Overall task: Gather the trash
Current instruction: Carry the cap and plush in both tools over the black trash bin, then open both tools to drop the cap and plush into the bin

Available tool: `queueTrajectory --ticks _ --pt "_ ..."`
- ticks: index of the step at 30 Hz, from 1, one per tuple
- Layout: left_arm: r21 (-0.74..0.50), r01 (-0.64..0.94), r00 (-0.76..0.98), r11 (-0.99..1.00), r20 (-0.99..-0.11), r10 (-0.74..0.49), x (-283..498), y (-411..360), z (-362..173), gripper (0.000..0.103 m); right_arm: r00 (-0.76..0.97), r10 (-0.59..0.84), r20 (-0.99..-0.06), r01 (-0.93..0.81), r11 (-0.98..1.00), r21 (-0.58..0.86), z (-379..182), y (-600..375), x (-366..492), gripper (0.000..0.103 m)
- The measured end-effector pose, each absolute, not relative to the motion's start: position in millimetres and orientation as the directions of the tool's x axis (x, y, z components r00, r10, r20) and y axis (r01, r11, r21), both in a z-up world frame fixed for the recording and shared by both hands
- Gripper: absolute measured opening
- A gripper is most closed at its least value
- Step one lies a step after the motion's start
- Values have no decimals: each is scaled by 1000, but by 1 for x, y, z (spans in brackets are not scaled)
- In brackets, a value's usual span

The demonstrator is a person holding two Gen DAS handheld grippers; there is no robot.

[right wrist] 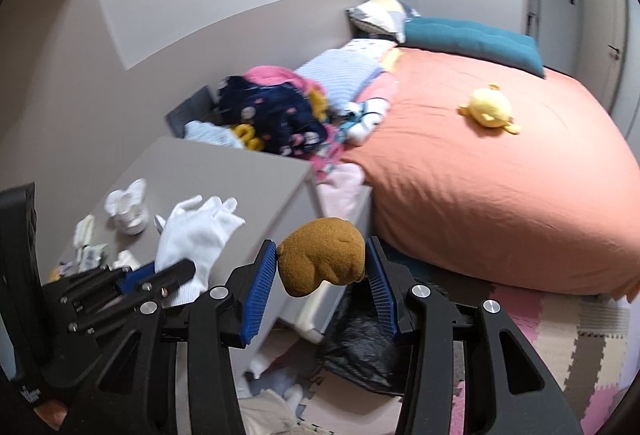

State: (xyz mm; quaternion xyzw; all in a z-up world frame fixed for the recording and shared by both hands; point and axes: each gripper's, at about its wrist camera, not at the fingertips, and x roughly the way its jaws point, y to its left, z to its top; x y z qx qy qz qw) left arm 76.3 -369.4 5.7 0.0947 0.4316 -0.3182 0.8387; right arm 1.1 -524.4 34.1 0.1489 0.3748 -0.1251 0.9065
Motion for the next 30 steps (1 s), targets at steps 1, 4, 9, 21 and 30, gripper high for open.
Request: queueTrajectory --ticks 1,4,9,21,30 --pt "-117 624 414 773 -789 -454 75 -376 3 14 684 -125 -719 349 921 172 33 -531 0 47" --pt "-116 649 383 752 -805 -454 71 -399 -6 14 669 -150 -728 379 911 161 30 -550 -2 47" --pt "-103 679 338 727 -835 -434 65 -427 -25 14 648 -169 -743 413 897 157 24 -576 -4 47" --pt "-103 684 267 722 -886 -379 72 -460 -65 14 570 -175 -803 505 845 175 -2 -637 20 47" --pt "-101 671 243 735 -906 -346 81 -462 -71 80 517 -239 -822 573 810 126 -5 -665 46 75"
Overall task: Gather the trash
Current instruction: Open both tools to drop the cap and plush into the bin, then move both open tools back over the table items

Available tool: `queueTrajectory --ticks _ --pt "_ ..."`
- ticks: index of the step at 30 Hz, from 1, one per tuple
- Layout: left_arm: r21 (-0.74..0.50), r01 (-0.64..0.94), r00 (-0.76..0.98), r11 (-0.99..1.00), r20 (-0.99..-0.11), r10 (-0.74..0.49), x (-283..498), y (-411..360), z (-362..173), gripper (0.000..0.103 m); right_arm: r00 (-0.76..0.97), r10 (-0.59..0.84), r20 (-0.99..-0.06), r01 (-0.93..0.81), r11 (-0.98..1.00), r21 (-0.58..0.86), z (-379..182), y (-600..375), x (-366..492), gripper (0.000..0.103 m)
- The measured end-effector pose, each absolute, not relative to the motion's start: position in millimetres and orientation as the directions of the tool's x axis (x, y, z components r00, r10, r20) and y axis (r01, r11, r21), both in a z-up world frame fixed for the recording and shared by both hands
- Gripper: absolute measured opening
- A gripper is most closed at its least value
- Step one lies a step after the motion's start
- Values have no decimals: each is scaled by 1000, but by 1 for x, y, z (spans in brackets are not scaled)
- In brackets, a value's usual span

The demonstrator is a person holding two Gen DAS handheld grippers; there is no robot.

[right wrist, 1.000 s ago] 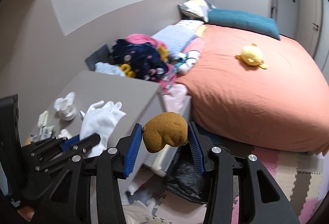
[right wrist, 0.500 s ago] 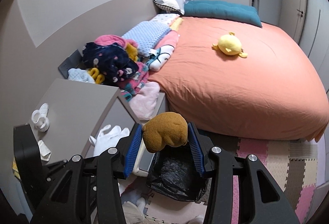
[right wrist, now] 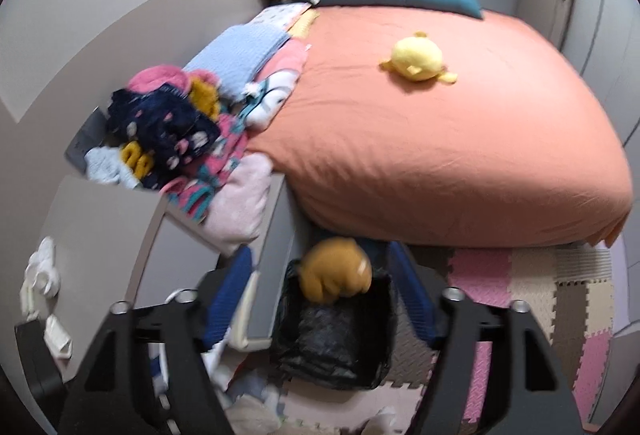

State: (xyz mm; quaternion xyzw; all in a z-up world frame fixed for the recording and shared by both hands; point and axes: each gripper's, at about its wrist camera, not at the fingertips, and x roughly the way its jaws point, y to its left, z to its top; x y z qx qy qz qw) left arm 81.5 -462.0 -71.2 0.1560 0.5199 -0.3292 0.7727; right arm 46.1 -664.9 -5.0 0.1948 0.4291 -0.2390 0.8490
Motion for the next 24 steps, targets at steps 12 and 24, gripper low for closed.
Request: queueTrajectory --ticks 12,24 --pt "-55 672 333 738 -868 -368 76 -447 -49 87 536 -259 -804 579 805 127 11 -666 46 76" --pt "-80 642 366 762 -842 -396 71 -414 -24 87 556 -252 -792 548 828 121 26 -633 44 76"
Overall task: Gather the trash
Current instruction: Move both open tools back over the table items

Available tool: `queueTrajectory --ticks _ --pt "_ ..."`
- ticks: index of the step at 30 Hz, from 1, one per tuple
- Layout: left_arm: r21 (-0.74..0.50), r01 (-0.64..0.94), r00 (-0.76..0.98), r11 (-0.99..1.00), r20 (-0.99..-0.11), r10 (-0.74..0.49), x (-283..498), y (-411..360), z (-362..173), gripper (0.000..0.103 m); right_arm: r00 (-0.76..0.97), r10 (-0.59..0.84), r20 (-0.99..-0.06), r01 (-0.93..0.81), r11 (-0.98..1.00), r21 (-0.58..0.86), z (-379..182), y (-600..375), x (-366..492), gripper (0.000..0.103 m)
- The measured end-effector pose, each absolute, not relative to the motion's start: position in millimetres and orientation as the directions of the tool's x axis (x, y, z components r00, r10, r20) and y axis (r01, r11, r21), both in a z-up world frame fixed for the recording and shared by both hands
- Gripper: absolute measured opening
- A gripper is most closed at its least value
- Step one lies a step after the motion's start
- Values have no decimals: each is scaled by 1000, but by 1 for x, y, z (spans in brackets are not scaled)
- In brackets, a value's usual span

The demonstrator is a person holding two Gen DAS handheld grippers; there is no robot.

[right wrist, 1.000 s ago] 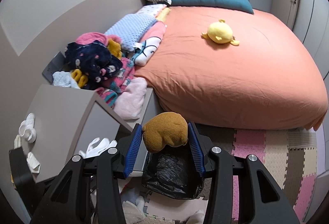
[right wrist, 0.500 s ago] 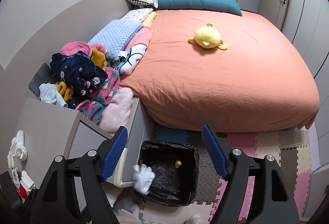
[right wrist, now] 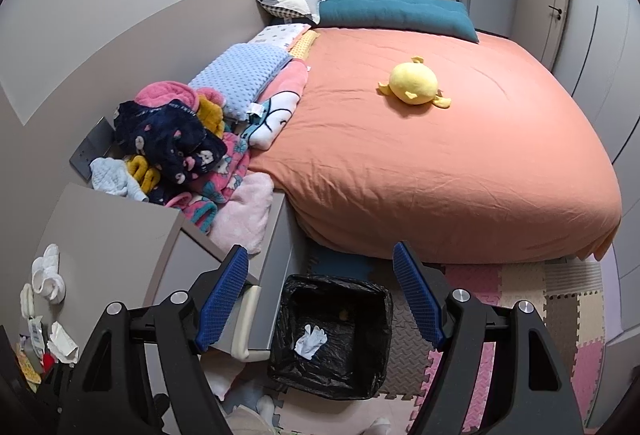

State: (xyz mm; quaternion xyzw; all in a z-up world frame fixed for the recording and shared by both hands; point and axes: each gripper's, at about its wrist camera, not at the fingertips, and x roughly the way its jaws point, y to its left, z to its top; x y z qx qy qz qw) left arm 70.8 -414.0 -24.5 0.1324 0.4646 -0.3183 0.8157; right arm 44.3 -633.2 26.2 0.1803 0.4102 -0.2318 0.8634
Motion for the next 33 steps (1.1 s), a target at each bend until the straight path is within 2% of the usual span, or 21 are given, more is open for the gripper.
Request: queueTrajectory --ticks 24,33 --pt "-92 494 466 864 -811 -353 81 -294 -1 87 597 -167 -785 389 916 101 34 -523 75 76" --pt "-71 422 494 904 -818 -295 83 -237 -5 87 601 -98 -793 274 958 89 23 -463 89 76"
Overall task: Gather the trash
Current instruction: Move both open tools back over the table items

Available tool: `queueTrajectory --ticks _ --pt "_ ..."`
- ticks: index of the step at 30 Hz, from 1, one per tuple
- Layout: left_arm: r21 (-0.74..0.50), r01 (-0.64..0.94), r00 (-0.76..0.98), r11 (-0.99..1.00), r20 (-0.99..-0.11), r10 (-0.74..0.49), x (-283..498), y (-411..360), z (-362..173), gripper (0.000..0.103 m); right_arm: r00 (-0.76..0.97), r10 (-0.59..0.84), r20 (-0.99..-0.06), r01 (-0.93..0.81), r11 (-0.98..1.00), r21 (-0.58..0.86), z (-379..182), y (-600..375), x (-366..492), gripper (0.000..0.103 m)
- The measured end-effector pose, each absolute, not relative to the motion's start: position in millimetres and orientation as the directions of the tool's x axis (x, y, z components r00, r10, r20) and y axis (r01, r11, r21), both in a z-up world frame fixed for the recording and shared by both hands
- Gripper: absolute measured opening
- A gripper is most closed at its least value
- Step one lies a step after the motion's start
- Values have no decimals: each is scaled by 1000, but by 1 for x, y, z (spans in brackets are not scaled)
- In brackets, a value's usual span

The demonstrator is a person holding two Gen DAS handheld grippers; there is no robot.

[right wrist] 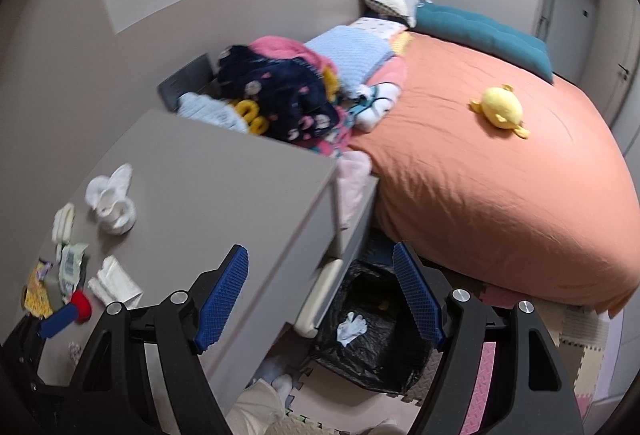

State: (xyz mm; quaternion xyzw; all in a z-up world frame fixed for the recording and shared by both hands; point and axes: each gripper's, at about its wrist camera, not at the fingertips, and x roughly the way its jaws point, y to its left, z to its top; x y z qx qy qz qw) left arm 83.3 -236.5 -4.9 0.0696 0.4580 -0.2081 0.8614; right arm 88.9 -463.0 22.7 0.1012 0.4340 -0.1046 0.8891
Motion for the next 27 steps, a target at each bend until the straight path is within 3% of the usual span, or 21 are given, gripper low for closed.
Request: queueTrajectory --ticks 27 --pt "-47 226 491 973 -857 -156 74 -106 -40 87 557 77 -827 -12 996 85 -8 -324 122 76"
